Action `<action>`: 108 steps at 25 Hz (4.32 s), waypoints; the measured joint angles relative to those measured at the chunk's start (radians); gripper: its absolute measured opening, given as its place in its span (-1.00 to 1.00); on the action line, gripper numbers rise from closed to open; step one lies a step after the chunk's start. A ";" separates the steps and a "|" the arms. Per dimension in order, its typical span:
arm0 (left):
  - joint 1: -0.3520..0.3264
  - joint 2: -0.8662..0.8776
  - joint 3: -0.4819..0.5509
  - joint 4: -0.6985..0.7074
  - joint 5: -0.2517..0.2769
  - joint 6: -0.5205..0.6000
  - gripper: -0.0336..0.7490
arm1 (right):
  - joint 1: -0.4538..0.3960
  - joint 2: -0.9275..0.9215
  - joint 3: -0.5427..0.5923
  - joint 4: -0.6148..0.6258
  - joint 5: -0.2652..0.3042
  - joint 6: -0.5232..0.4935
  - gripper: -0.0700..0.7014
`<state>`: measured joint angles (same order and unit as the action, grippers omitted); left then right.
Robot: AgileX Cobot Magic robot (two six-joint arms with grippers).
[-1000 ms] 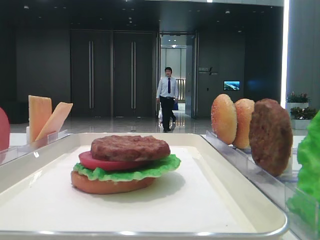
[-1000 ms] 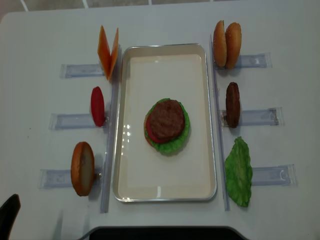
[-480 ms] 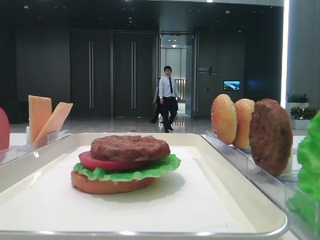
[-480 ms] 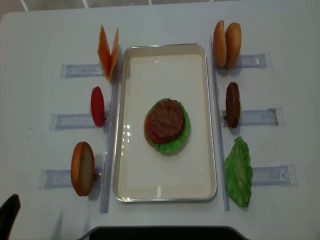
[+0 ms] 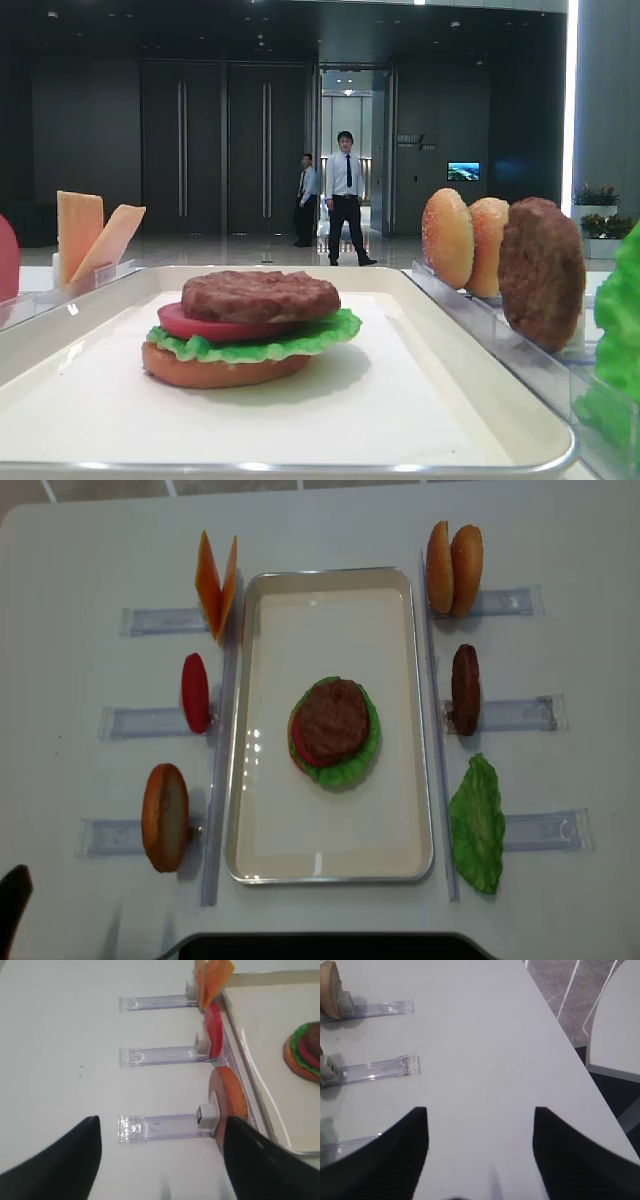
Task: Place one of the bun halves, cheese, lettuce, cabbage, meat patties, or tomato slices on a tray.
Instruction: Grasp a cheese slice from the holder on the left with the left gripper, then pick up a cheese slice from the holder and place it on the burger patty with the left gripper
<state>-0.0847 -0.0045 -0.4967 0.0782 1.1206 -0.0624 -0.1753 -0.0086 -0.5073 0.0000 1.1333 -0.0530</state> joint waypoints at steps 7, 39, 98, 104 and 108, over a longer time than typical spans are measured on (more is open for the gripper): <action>0.000 0.311 -0.062 -0.057 0.018 -0.076 0.57 | 0.000 0.000 0.000 0.000 0.000 0.000 0.31; -0.017 2.056 -1.474 -0.041 0.100 -0.117 0.57 | 0.000 0.000 0.000 0.000 0.000 0.000 0.31; -0.226 2.024 -1.450 -0.104 0.110 -0.287 -0.85 | 0.000 0.000 0.000 0.000 0.000 0.000 0.29; -0.297 1.887 -1.234 -0.078 0.105 -0.313 -0.85 | 0.000 0.000 0.000 0.000 0.000 0.000 0.29; -0.358 1.776 -1.052 -0.112 0.034 -0.355 -0.85 | 0.000 0.000 0.000 0.000 0.000 0.000 0.29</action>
<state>-0.4430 1.7719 -1.5489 -0.0335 1.1545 -0.4175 -0.1753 -0.0086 -0.5073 0.0000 1.1333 -0.0530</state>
